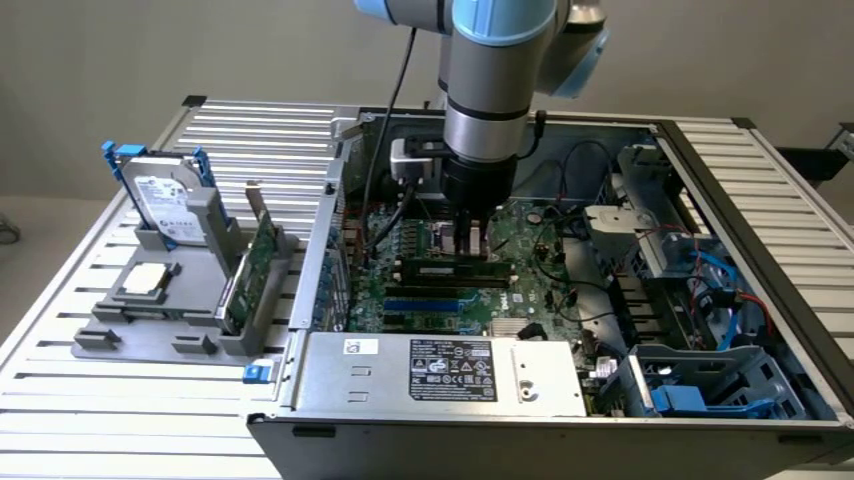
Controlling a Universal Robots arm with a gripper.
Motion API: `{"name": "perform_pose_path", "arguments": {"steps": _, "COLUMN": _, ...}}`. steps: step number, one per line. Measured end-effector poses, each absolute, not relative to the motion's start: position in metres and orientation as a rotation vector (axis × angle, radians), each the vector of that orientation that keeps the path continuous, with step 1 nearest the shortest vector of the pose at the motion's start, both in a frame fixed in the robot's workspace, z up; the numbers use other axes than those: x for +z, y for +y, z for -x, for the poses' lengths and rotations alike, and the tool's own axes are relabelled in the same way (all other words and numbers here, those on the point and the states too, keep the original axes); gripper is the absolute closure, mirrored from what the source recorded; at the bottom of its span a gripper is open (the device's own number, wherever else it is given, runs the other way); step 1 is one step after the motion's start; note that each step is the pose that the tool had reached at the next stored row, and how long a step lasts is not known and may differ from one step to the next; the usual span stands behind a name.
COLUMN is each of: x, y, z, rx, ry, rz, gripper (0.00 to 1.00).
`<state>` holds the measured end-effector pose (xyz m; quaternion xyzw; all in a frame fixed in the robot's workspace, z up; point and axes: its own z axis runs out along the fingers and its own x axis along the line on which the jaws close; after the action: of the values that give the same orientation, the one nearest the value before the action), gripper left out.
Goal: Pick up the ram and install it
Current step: 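Insert the ram into the slot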
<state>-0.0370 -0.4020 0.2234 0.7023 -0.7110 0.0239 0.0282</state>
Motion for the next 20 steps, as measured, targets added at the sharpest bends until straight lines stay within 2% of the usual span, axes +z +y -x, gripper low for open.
{"name": "perform_pose_path", "arguments": {"steps": 20, "x": 0.2217, "y": -0.4009, "z": 0.0377, "rx": 0.074, "ry": -2.167, "rz": -2.196, "gripper": 0.86}}
